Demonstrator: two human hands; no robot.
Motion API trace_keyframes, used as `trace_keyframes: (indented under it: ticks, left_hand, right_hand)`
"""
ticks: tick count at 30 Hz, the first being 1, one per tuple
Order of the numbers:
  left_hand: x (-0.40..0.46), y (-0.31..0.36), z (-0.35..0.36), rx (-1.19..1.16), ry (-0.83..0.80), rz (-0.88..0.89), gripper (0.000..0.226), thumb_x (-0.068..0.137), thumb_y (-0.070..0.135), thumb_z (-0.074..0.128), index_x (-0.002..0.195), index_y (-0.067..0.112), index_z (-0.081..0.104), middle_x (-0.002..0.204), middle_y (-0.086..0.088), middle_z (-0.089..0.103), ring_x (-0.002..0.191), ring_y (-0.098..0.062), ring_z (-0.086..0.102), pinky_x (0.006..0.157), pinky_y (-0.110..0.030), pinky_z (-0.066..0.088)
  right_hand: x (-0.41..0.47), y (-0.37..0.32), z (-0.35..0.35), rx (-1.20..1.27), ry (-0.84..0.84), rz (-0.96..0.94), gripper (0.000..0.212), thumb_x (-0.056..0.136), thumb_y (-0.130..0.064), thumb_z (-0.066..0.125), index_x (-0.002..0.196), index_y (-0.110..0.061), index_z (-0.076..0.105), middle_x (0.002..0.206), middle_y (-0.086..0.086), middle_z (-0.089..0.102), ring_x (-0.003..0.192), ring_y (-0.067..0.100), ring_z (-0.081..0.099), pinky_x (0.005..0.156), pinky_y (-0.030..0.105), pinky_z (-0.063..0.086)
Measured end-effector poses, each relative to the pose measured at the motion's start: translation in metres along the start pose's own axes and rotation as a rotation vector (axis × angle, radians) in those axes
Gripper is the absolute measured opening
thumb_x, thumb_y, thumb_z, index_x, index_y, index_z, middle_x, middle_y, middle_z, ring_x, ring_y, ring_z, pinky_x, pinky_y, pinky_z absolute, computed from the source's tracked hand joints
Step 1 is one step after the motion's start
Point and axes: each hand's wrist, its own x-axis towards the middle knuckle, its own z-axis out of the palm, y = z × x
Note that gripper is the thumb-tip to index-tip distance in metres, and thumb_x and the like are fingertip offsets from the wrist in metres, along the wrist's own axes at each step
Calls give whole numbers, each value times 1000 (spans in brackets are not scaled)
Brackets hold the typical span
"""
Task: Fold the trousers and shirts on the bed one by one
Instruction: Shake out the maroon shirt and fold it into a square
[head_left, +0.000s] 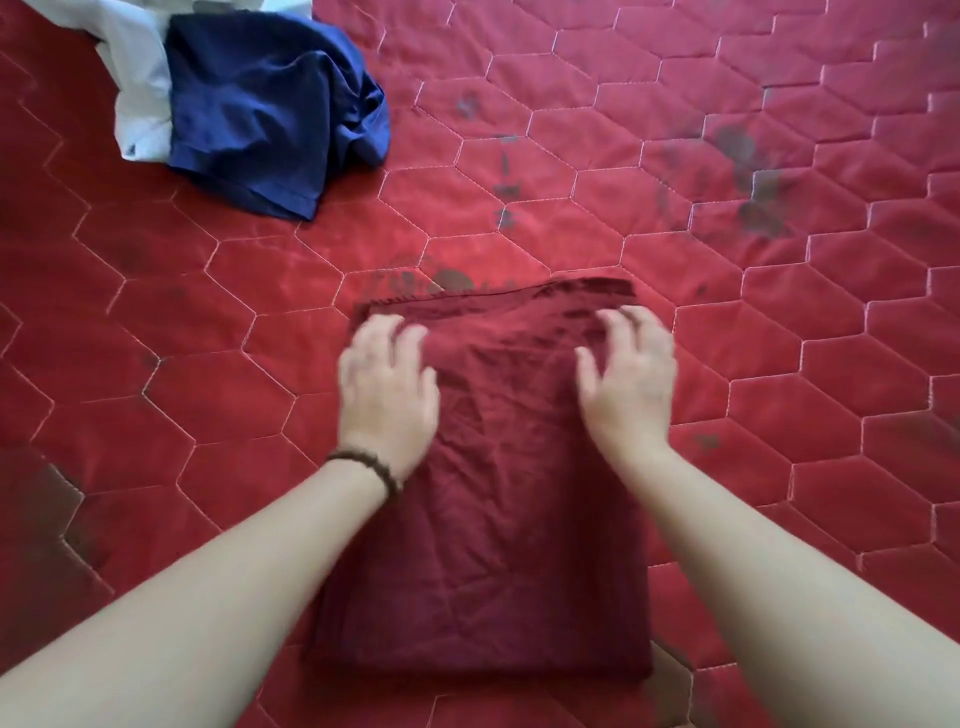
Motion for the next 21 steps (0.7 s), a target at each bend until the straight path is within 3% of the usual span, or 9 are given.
trace_keyframes:
  ticks: [2,4,6,8,12,15,18,21]
  left_hand:
    - [-16,16,18,106,-171,230,49,89,26,51,134,7,52,143,-18,44,137,-35,35,113,-52,27]
    - [-25,18,37,247,-353,290,60,96,39,39,148,13,30,157,-9,22,147,-28,12,118,-49,9]
    - [-27,6,49,369,-400,259,67,95,53,20,153,24,7,161,1,2,148,-23,-5,118,-48,-2]
    - [-28,-9,52,415,-363,193,67,91,61,8,152,34,-1,161,6,-5,148,-21,-9,118,-50,-3]
    - [-28,-31,43,379,-338,82,67,90,61,12,152,36,6,161,3,3,148,-25,0,118,-49,4]
    - [-33,-28,35,392,-277,-21,65,93,56,22,152,29,13,161,-10,6,148,-30,2,117,-54,1]
    - [-65,-4,33,337,-221,83,67,89,48,31,150,19,26,158,-17,16,146,-33,11,116,-56,8]
    - [-111,12,35,303,-322,269,63,88,39,32,145,13,40,155,-13,26,144,-30,22,115,-54,21]
  right_hand:
    - [-15,-18,18,5,-115,-283,39,87,-17,61,125,-6,60,139,17,49,131,35,42,109,48,32]
    - [-27,-28,38,-64,-317,-442,45,92,-18,53,136,-10,51,150,11,38,142,29,29,115,52,22]
    - [-30,-22,52,-215,-398,-473,52,99,-34,40,149,-22,32,159,1,21,148,21,12,118,54,7]
    - [-27,-5,53,-352,-376,-400,57,98,-50,28,152,-33,18,161,-6,10,149,17,3,117,56,-6]
    - [-23,27,37,-412,-355,-185,60,97,-56,21,152,-35,12,161,-7,7,148,14,-1,115,58,-9]
    - [-33,30,26,-429,-295,-67,61,99,-51,19,154,-24,14,162,-1,6,148,18,-3,115,60,-7]
    - [-69,5,24,-352,-228,-189,58,97,-38,34,149,-12,31,159,5,20,148,23,9,115,61,0]
    - [-123,-20,35,-300,-330,-413,58,91,-31,45,146,-15,38,157,4,27,147,22,17,114,62,10]
